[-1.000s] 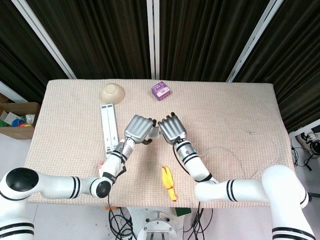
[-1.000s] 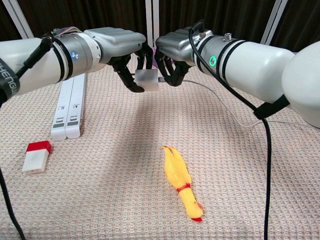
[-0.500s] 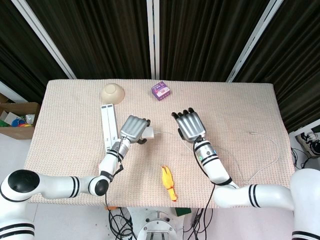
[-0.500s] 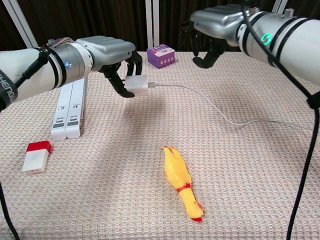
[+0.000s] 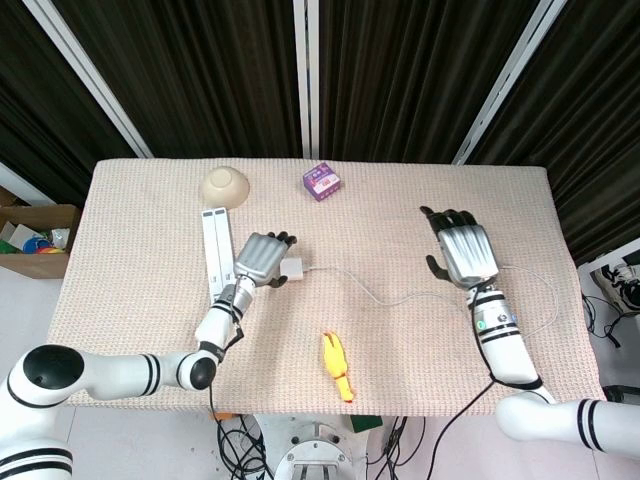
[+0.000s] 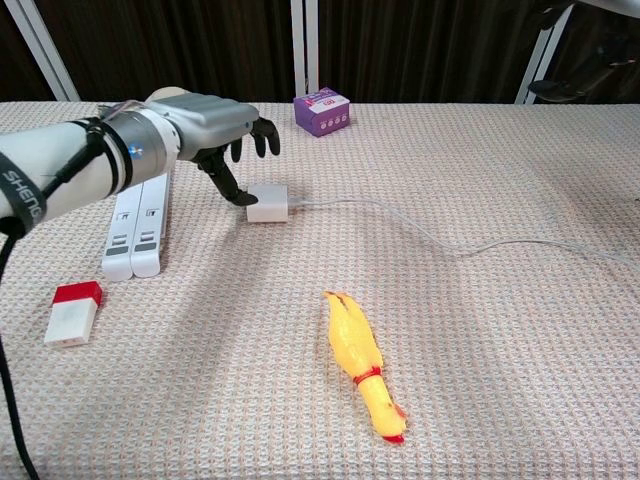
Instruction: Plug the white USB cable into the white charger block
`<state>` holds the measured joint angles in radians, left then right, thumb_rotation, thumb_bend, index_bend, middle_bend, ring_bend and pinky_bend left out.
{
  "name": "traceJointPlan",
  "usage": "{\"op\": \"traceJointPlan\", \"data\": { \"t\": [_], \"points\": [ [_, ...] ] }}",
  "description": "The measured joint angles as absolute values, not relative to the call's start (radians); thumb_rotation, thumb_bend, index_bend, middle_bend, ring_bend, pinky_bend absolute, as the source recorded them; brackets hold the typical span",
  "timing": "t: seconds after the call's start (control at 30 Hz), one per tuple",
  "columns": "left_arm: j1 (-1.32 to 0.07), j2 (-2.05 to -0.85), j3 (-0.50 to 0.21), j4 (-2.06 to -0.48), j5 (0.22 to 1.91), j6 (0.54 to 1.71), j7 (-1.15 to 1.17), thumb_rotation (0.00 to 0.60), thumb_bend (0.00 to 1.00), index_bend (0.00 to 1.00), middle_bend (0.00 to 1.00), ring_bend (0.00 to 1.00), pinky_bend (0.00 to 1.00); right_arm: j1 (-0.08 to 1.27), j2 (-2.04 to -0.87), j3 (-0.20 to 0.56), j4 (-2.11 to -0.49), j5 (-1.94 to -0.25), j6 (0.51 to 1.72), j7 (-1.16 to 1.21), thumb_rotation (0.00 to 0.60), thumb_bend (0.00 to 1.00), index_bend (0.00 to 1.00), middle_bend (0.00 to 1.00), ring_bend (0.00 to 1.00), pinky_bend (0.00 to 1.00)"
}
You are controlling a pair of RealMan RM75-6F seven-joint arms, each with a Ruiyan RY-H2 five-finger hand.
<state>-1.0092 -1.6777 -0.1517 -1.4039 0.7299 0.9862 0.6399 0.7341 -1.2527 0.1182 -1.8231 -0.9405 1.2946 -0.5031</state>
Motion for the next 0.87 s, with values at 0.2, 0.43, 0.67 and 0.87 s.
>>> {"op": "traceJointPlan", "data": {
  "t": [0.2,0.43,0.67,0.87],
  "points": [
    [-0.903,-1.536,-0.114,-1.528,0.85,1.114,0.579,0.51,0.19,0.22,0.22,0.28,0.4,0.643,-1.177,0.089,-1.814,-1.009,1.322,-0.378,0.6,0.36,0.16,0.28,0.14,0.21],
    [-0.703,-1.273,-0.017,-1.659,1.023,1.315,0.472,0.581,0.19,0.24,0.23,0.23,0.26,0.535,-1.073,0.042,-1.771,-1.173,1.336,-0.125,0.6,0.38,0.14,0.21,0.03,0.1],
    [-0.452,-1.065,0.104,-1.713,1.213,1.525,0.285,0.599,0.19,0.24,0.23,0.22,0.25,0.372,-1.014,-0.012,-1.677,-1.369,1.452,0.087,0.6,0.38,0.12,0.2,0.02,0.08],
    [-0.282,-1.013,0.172,-1.701,1.323,1.658,0.177,0.6,0.19,0.24,0.23,0.22,0.25,0.262,-1.012,-0.044,-1.634,-1.441,1.562,0.119,0.6,0.38,0.11,0.2,0.0,0.05]
  ]
}}
